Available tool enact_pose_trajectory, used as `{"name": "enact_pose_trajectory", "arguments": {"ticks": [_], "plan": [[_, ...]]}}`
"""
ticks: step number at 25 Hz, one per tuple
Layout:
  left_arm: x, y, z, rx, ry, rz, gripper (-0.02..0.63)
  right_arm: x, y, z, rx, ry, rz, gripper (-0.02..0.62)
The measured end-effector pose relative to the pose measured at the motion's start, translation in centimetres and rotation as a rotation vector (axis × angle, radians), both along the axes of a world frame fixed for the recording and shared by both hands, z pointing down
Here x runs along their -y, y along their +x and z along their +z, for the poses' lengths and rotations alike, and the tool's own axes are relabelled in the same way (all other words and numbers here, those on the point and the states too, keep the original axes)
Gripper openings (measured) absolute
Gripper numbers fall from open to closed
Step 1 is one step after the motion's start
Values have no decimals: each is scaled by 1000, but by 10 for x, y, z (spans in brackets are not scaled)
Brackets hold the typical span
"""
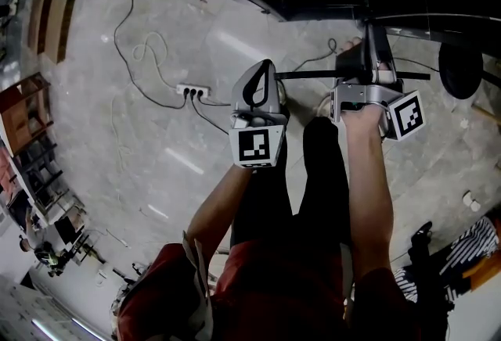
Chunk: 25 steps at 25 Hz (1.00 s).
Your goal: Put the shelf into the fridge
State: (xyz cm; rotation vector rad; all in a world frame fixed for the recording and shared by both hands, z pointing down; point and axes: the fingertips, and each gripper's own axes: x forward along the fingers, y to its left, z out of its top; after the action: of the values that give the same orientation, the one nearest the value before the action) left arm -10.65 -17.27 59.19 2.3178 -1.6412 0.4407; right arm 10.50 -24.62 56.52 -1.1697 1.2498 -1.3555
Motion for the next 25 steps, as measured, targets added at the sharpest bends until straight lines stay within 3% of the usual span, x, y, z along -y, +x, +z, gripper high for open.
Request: {"name": "enact_pose_trajectory", "arguments": {"ticks": [10,25], "plan": [[4,0,6,4,-9,12,6,-5,0,-9,-69,26,-3,9],[-2,4,10,8,-12,17,6,20,2,2,-20,41,0,10]]}}
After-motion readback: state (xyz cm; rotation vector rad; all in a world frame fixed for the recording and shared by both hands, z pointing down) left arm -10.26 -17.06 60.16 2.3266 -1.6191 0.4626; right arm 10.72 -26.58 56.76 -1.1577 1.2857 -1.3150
